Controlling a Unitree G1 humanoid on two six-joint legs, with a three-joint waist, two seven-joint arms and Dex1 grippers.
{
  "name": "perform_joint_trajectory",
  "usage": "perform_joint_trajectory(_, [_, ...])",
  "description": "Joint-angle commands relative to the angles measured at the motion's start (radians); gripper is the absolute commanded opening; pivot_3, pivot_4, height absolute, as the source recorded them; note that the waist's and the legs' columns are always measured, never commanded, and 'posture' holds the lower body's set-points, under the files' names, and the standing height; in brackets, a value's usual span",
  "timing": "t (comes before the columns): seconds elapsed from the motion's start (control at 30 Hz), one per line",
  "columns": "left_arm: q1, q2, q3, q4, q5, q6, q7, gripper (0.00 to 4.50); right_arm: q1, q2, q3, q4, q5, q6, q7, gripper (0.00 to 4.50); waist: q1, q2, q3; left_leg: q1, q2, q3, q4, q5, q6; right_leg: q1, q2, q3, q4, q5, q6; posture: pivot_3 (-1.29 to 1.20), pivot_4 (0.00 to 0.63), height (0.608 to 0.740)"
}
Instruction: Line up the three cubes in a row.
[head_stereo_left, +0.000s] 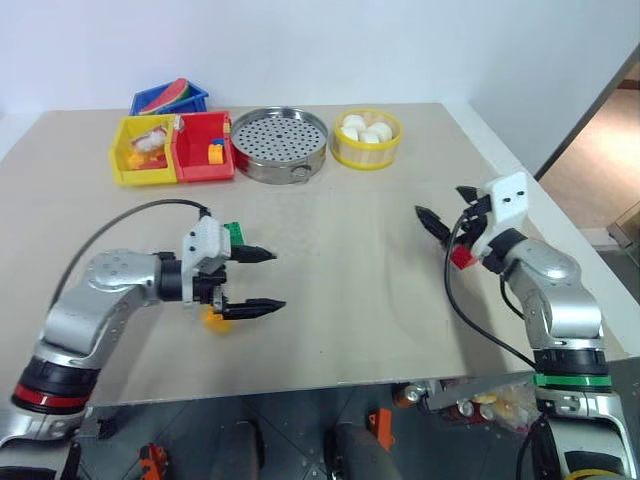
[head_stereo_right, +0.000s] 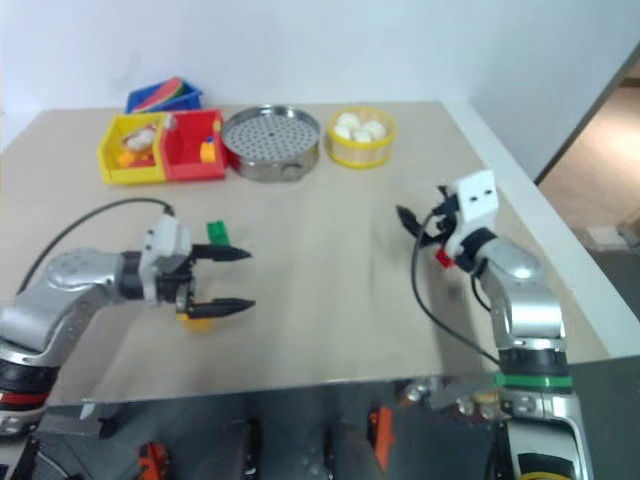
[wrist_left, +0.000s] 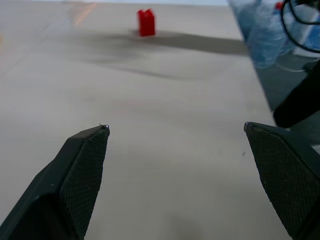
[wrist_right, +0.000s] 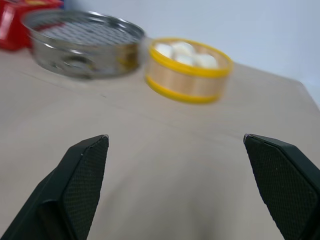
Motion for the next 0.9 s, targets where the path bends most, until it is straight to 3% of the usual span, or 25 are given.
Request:
perform_joint_trajectory(0.03, [-0.035, -0.029, -0.023, 0.011, 0.024, -0.036, -0.007, 4.47, -0.049, -0.058, -0.055, 0.110, -0.005, -0.076, 0.037, 4.50, 0.000, 0.000, 0.000, 0.000, 0.000, 0.000, 0.000, 0.000, 0.000, 0.000, 0.000, 0.000, 0.000, 0.000, 0.000, 0.00, 0.150, 0.740])
perform_joint_trajectory(0.33, [-0.033, -0.069, -0.018, 0.001, 0.036, -0.038, 0.014, 4.47, 0.017, -0.099, -0.075, 0.148, 0.032, -0.036, 0.119, 4.50, 0.000, 0.000, 0.000, 0.001, 0.000, 0.001, 0.000, 0.000, 0.000, 0.000, 0.001, 0.002, 0.000, 0.000, 0.001, 0.00, 0.150, 0.740])
perform_joint_trajectory(0.9, [-0.029, -0.074, -0.017, -0.025, 0.035, -0.020, 0.051, 4.47, 0.067, -0.085, -0.071, 0.194, 0.041, 0.039, 0.125, 4.50, 0.000, 0.001, 0.000, 0.001, 0.000, 0.001, 0.003, 0.000, 0.001, 0.001, 0.001, 0.004, 0.001, 0.002, 0.002, 0.00, 0.150, 0.740])
